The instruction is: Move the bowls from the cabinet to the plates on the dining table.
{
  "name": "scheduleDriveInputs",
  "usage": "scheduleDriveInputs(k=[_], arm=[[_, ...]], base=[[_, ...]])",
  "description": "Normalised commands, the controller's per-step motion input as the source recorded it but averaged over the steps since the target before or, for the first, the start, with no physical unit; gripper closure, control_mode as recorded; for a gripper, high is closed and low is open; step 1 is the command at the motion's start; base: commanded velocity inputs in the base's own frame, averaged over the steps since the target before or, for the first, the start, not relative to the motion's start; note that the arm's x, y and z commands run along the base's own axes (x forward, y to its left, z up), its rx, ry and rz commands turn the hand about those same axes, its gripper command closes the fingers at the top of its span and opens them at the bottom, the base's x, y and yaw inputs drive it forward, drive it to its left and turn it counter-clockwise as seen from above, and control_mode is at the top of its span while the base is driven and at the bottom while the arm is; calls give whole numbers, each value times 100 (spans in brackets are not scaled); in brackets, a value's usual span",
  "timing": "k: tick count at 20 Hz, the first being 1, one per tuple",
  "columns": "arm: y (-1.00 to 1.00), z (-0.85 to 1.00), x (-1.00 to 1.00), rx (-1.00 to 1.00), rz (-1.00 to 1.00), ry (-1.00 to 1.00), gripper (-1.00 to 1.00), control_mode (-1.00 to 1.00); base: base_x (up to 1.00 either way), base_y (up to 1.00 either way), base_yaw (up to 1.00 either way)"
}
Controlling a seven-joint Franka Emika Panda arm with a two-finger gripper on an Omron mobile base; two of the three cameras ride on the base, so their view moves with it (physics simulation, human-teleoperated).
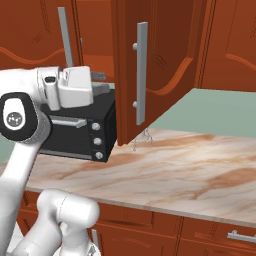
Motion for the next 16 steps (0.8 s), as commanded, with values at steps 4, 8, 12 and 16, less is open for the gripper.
scheduleDriveInputs(k=[4,8,12,16], arm=[[-18,-4,11,3,0,0,-100,-100],[-19,-5,13,3,0,0,-100,-100],[-19,-5,17,3,0,0,-100,-100],[-21,-5,19,3,0,0,-100,-100]], base=[[0,0,0],[0,0,0],[0,0,0],[0,0,0]])
